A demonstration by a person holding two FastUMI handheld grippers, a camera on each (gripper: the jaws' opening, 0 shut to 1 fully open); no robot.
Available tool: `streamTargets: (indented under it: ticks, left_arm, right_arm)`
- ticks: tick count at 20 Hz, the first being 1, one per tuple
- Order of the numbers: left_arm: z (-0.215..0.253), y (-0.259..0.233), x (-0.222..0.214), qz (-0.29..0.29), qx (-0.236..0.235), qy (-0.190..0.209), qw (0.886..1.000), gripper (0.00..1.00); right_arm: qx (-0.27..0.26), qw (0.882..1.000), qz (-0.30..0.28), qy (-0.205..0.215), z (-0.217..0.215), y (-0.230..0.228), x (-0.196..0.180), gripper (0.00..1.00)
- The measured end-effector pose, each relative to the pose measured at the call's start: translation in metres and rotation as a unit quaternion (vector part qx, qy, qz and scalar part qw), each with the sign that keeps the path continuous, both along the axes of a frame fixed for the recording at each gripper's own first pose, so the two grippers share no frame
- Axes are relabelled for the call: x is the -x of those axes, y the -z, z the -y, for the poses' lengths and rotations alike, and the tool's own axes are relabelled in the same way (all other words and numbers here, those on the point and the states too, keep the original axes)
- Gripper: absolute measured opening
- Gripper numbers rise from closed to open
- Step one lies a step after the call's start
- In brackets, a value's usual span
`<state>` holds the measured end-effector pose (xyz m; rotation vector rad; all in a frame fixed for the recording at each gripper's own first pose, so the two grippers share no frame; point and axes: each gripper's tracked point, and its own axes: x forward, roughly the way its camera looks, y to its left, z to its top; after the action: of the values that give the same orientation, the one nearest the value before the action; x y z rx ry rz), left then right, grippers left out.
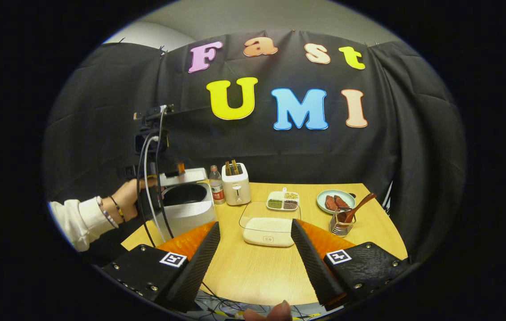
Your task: Close the left gripper, press the button to open the rice cooker; take a wooden spoon from the chopstick holder with the right hand, scoop a spoonful of rice and pour it into the rice cooker, then put the wooden spoon back into the chopstick holder.
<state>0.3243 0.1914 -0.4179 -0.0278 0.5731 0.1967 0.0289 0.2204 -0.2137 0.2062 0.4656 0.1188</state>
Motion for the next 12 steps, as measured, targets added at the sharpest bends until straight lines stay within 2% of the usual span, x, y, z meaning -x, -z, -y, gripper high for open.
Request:
streamTargets:
  ticks: [6, 9, 12]
  left_arm:
    - [0.014, 0.07, 0.039, -0.066, -0.017, 0.002, 0.998, 0.95]
    - [0.017, 0.074, 0.048, -0.056, -0.006, -0.015, 0.998, 0.94]
    - [0.017, 0.073, 0.054, -0.041, -0.011, -0.008, 0.999, 0.99]
  right_arm:
    - [-0.005, 1.0, -0.014, -0.002, 0.002, 0.01, 0.012, 0.98]
    - [-0.01, 1.0, -0.019, 0.005, 0.007, 0.013, 0.016, 0.98]
    - [-0.018, 1.0, -0.019, 0.017, 0.014, 0.012, 0.017, 0.98]
